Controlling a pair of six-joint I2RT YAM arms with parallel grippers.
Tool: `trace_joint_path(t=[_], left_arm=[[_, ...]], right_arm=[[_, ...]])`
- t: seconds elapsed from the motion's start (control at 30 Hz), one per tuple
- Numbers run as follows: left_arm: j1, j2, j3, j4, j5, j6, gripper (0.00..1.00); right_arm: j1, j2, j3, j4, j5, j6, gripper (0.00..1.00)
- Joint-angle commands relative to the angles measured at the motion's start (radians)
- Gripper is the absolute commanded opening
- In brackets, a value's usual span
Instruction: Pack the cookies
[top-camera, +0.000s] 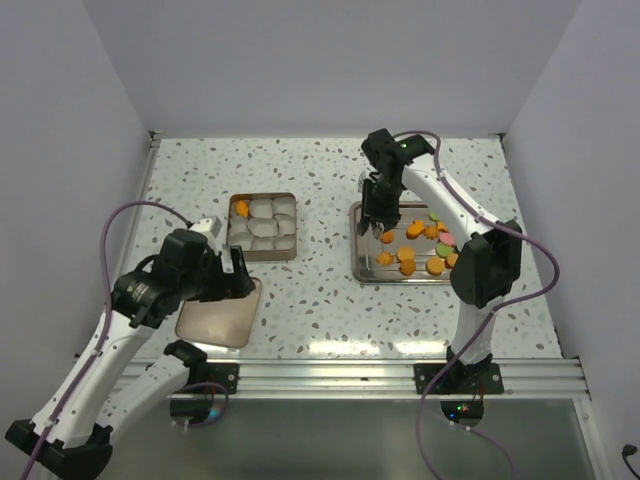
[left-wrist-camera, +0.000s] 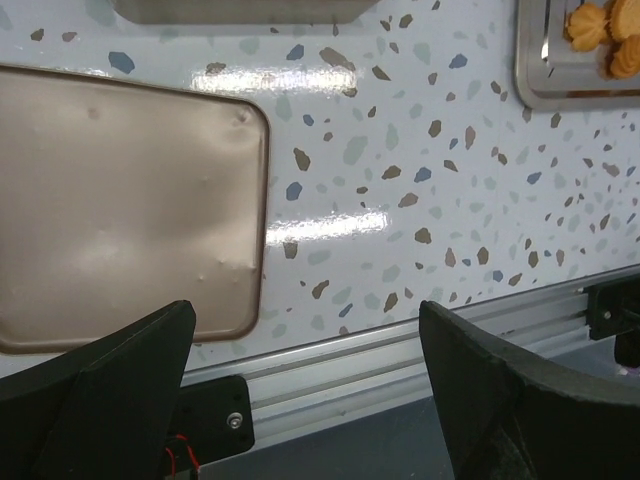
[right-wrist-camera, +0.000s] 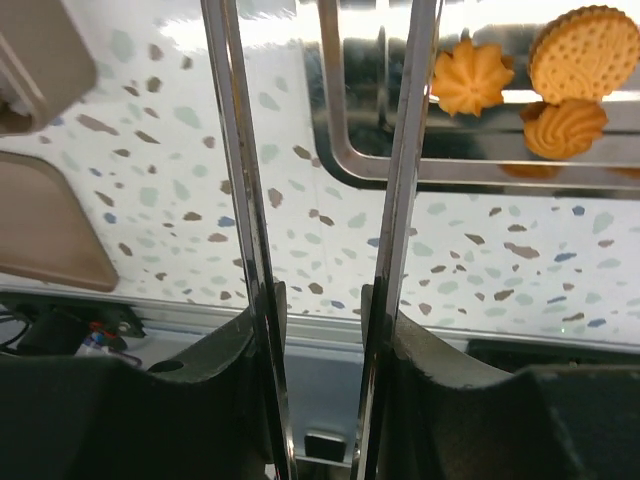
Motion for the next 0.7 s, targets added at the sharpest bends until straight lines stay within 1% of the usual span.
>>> trace_joint_path(t=[0.0,0.03,0.07,0.1,0.17,0.27,0.33,0.4,0.47,0.57,0.67], left_arm=[[-0.035,0.04,0.015,0.058,-0.05,0.01,1.0],[-0.036,0.046,0.027,0.042,-0.1,0.019,1.0],[-0.034,0.047,0.049,0.036,-0.125,0.027,1.0],[-0.034,0.046,0.056,0.027,-0.171,0.029,1.0],[-0.034,0.032,0.055,0.025,-0.21,0.015,1.0],[-0.034,0.011,0.04,0.03,-0.271,-0.025,1.0],[-0.032,-0.041,0.024,0.065,-0.317,-0.045,1.0],[-0.034,-0.126,-0.008,0.099,-0.372,-0.077,1.0],[-0.034,-0.201,-0.031,0.133,-0.409,-0.085,1.0],[-0.034,-0.274,-0.031,0.137,-0.492,-0.097,1.0],[-0.034,-0.342,-0.02,0.123,-0.517,-0.111,1.0]], right_arm=[[-0.002,0.002,0.101,-0.18,-0.022,-0.025,0.32],[-0.002,-0.003,0.103,-0.174,-0.047,-0.023,0.32],[-0.001,-0.019,0.097,-0.139,-0.123,-0.025,0.31],[0.005,-0.029,0.081,-0.113,-0.165,-0.022,0.31],[0.022,-0.043,0.074,-0.033,-0.237,0.001,0.31],[0.059,-0.026,0.113,0.016,-0.312,0.023,0.31],[0.083,0.012,0.175,0.029,-0.36,0.027,0.31],[0.106,0.035,0.214,0.073,-0.41,0.041,0.31],[0.12,0.072,0.228,0.125,-0.44,0.054,0.31],[0.143,0.12,0.221,0.202,-0.495,0.067,0.31],[0.168,0.166,0.228,0.249,-0.515,0.083,0.3]])
